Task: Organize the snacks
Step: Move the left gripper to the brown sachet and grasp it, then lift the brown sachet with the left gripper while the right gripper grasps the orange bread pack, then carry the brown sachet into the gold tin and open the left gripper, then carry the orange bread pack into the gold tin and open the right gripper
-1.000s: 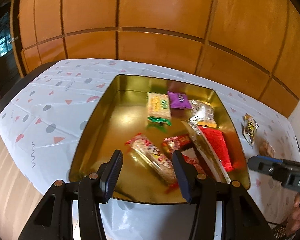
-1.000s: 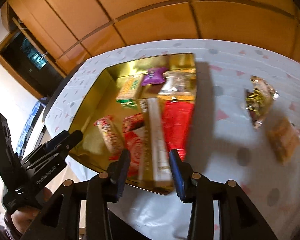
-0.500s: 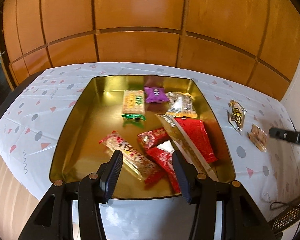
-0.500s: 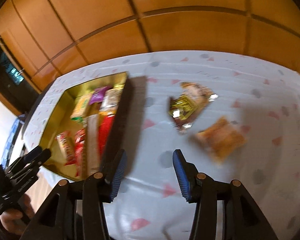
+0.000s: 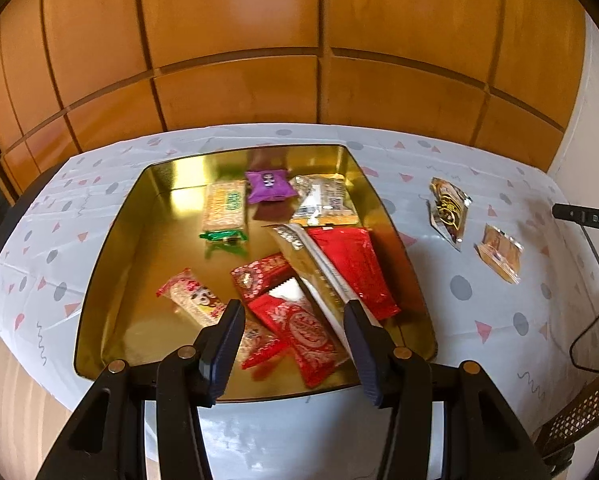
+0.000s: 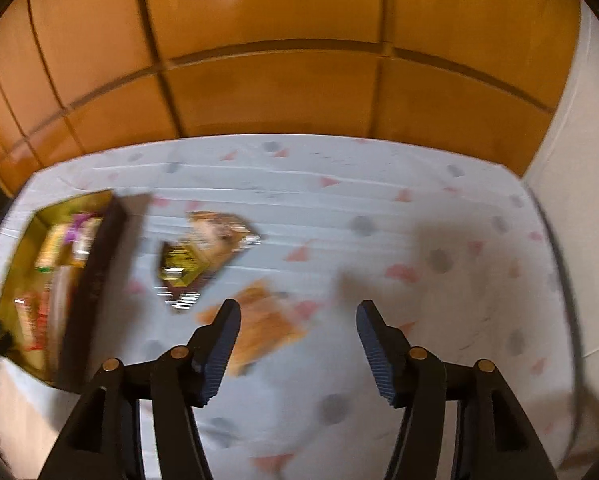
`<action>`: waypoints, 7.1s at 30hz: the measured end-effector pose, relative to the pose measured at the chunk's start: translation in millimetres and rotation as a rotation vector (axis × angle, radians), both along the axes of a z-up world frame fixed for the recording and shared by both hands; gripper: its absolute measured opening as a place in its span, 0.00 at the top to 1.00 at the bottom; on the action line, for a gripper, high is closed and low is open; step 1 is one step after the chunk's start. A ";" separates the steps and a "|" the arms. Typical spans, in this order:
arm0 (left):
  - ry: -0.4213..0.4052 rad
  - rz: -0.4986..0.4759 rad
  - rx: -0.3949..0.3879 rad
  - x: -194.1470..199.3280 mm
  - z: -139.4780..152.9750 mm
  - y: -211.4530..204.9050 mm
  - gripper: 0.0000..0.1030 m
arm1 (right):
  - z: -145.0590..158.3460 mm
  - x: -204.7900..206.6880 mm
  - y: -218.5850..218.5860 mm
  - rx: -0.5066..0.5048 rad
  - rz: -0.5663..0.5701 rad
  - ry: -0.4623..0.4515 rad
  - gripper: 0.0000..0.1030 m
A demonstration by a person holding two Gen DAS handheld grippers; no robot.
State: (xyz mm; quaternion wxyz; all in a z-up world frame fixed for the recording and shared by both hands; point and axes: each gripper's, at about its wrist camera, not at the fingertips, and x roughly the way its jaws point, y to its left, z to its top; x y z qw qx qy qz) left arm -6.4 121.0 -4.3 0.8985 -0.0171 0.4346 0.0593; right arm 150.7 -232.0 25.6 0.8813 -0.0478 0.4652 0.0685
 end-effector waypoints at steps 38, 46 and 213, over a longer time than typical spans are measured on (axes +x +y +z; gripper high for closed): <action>0.180 -0.476 0.140 189.9 -46.3 -186.5 0.20 | -30.4 24.8 -76.8 0.186 -0.199 0.093 0.27; 0.261 -0.475 0.138 226.2 -84.3 -193.9 0.28 | -29.0 25.3 -77.1 0.211 -0.195 0.090 0.26; -0.071 0.230 -0.127 -12.7 -4.6 85.2 0.65 | -10.3 -42.4 152.1 0.113 0.312 0.074 0.42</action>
